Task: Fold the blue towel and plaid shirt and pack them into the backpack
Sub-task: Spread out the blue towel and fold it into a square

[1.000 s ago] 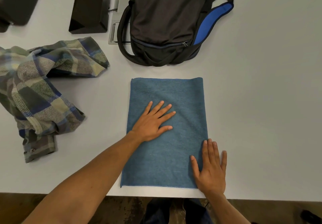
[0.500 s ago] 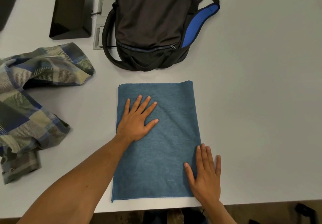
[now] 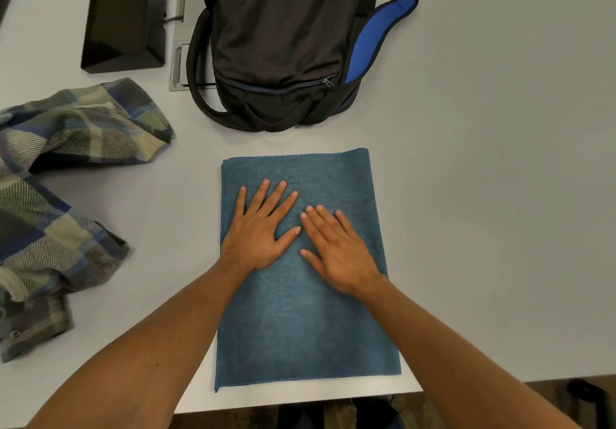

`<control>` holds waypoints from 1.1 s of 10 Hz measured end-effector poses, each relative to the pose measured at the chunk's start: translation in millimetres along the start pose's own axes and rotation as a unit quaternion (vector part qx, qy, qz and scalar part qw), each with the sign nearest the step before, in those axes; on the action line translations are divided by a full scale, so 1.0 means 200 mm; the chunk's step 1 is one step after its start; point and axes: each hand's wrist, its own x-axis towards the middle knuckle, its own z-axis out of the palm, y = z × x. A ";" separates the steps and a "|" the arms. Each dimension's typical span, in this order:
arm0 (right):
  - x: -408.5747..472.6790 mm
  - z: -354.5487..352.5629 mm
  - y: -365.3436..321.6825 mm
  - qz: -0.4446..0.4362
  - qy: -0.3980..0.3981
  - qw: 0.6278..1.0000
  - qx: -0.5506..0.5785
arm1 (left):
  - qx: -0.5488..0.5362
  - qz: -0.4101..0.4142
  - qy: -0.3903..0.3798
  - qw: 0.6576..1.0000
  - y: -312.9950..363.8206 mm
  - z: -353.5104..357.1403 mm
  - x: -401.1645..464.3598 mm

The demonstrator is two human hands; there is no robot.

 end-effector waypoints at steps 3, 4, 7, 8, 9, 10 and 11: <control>0.10 -0.10 0.32 0.187 -0.037 0.982 -0.007 | 0.008 -0.001 -0.015 1.000 0.00 -0.01 0.00; 0.14 -0.14 0.39 0.263 -0.040 0.964 0.018 | 0.009 -0.001 -0.015 1.000 0.00 -0.01 0.00; 0.27 -0.14 0.33 0.139 -0.046 0.989 0.004 | 0.004 -0.002 -0.009 1.000 0.00 0.00 0.00; 0.26 -0.13 0.41 0.198 -0.033 0.980 0.010 | 0.007 -0.002 -0.006 1.000 0.00 0.01 0.00; 0.24 -0.16 0.46 0.248 -0.042 0.967 0.033 | -0.001 -0.001 0.002 1.000 0.00 0.01 0.00; 0.20 -0.18 0.37 0.252 -0.008 0.968 0.008 | -0.006 -0.001 0.008 1.000 0.00 0.01 -0.01; 0.14 -0.13 0.20 0.174 0.019 0.984 -0.006 | -0.009 -0.001 0.011 1.000 0.00 0.01 -0.01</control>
